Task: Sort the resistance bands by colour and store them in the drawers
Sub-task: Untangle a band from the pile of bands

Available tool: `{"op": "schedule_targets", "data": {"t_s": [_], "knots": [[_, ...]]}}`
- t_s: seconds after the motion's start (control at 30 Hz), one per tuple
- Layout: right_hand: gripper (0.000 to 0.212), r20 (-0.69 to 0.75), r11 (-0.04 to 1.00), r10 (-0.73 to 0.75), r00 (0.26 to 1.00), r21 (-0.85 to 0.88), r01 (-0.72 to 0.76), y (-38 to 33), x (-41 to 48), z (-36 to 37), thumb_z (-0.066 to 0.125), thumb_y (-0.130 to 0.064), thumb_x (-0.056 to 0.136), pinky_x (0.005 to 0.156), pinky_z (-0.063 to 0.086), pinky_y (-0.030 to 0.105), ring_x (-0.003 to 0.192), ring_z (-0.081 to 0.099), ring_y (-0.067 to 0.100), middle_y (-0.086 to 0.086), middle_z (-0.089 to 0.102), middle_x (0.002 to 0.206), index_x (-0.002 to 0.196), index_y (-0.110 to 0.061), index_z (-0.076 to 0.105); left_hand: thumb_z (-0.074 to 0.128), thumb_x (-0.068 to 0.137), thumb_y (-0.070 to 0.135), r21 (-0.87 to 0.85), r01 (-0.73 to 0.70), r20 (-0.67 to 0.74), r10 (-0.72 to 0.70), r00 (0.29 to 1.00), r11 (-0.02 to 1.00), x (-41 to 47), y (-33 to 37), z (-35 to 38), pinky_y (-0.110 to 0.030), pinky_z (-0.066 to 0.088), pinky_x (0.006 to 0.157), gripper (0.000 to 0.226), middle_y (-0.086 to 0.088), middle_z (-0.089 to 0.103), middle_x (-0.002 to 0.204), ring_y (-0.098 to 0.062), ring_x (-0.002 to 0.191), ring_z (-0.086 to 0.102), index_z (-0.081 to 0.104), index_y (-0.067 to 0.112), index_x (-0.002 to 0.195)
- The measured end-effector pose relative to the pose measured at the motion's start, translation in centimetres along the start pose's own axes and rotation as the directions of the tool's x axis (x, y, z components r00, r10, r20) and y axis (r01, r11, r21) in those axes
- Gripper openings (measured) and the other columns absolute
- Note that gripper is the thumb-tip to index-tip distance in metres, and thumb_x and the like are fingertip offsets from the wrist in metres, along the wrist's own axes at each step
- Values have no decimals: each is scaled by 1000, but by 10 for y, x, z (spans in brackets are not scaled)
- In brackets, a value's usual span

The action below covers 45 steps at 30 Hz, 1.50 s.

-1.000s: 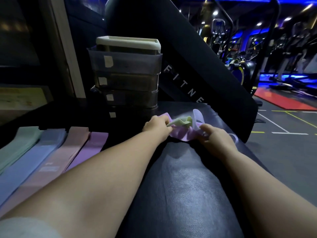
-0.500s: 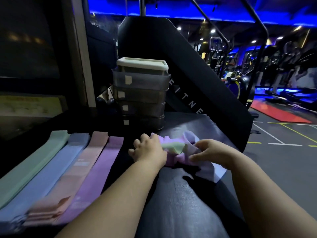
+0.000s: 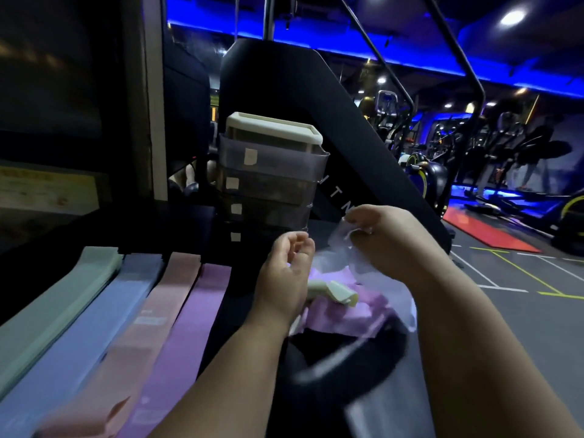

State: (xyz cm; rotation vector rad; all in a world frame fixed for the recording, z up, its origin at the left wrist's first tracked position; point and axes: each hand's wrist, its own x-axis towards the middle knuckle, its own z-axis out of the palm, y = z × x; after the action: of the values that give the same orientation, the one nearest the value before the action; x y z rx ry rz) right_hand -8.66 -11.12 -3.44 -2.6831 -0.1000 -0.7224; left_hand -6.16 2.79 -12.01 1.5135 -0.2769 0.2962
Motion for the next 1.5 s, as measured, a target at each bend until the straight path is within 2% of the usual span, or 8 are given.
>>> {"op": "schedule_targets", "data": {"t_s": [0.17,0.37,0.6,0.77,0.9,1.07,1.27,1.5], "knots": [[20,130,909,-146,981,408,82,-34,-4,-6,53,-8,74,65,47,31,68,59,18,-2,70,73,72,-17,70,43,92,57,-220,70,267,-9,964,973,7,12,-12,-22,44,89,40,16,64,123,-2,114,58,54,44,127],[22,62,731,-107,992,681,36,-6,-15,1,51,-12,68,71,44,33,73,57,11,9,68,73,74,-13,72,58,88,19,-336,176,346,-52,937,925,-6,27,-13,-22,50,63,13,1,68,82,-9,75,63,70,16,94],[34,-17,801,66,998,597,-43,29,-14,21,55,2,81,62,44,17,71,59,7,5,69,87,76,-27,73,71,74,40,22,-158,169,152,974,987,-21,16,-3,-21,52,64,15,10,67,84,-6,64,59,68,31,85],[44,56,764,84,995,638,-100,34,-23,27,49,-3,72,59,39,32,60,45,21,24,56,70,85,-35,76,58,93,39,-20,-30,184,33,982,999,-23,15,2,-27,50,65,26,3,70,77,-8,61,63,63,15,83],[55,48,754,36,998,654,-59,32,-27,21,42,13,76,55,43,21,49,49,7,-3,55,56,92,-29,74,62,90,38,83,-73,62,68,996,994,-19,12,1,-8,42,57,21,9,64,73,5,60,57,61,18,89],[52,-69,729,-12,998,682,56,27,-29,26,48,19,81,53,40,15,49,44,3,-1,51,62,96,-25,72,72,69,62,-145,181,374,-116,920,973,-15,3,5,-33,55,86,53,2,72,100,-11,95,68,63,27,107],[41,-148,696,-44,988,705,136,34,-26,29,55,22,81,53,41,16,51,50,5,1,53,60,91,-15,70,65,92,21,-246,191,343,-98,934,950,-10,2,7,-33,50,77,8,-2,71,86,-15,82,64,67,15,96],[22,56,537,-33,998,843,-30,43,-25,20,69,-5,82,55,41,16,60,60,5,-5,64,72,98,-18,67,57,97,21,-198,126,220,-81,972,972,-10,4,6,-30,50,69,12,6,69,79,-12,79,63,65,24,87]]}}
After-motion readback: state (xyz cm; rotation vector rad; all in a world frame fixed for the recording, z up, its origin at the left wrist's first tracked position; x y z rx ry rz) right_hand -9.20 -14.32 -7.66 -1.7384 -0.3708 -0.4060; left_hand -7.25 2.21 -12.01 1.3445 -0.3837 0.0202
